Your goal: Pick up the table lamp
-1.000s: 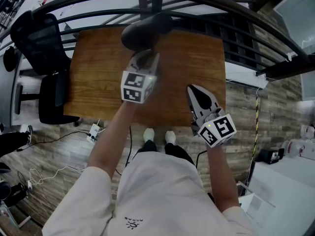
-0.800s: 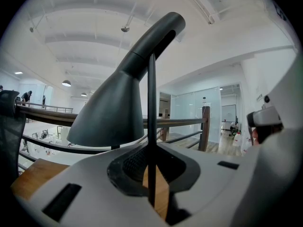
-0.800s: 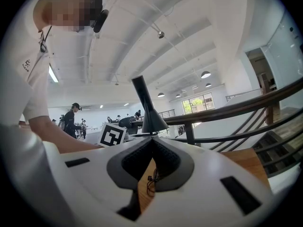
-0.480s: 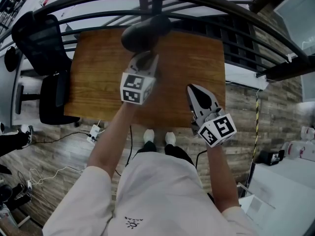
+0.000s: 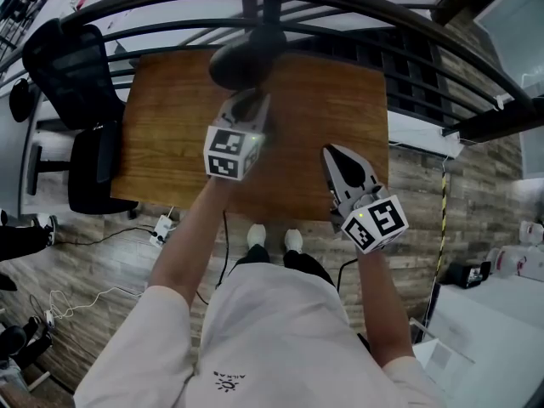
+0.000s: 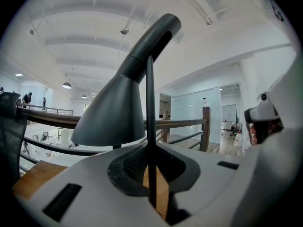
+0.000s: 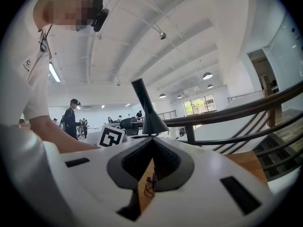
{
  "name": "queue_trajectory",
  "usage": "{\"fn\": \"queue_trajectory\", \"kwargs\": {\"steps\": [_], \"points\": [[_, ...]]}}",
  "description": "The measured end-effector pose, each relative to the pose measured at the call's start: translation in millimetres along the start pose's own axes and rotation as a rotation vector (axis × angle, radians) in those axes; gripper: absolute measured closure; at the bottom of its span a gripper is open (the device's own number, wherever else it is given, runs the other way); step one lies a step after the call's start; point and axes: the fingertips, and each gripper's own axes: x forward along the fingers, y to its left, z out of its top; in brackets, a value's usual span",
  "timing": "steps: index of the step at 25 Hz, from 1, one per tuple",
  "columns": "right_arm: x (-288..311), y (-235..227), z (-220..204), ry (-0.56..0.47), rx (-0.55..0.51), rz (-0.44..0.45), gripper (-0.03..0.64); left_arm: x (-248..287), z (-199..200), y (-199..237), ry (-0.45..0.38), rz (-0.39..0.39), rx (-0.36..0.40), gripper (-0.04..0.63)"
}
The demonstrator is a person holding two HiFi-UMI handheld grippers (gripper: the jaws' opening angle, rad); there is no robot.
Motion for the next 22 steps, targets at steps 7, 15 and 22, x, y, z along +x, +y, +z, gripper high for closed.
{"fn": "queue_trajectory", "kwargs": {"steps": [7,15,22], "points": [[4,7,1,0.000,-0.007,0.019,0.600,-6,3,7,-0.015,0.008,-0.017,0.548],[5,10,10,-0.022,-0.018,0.031,0.600,-13,20,0,-0.030,0.003,0.002,0.548],[5,13,24,-0.035,-0.041,0.052,0.600,-22,50,-11,-0.051,0.002,0.043,0.548]]}}
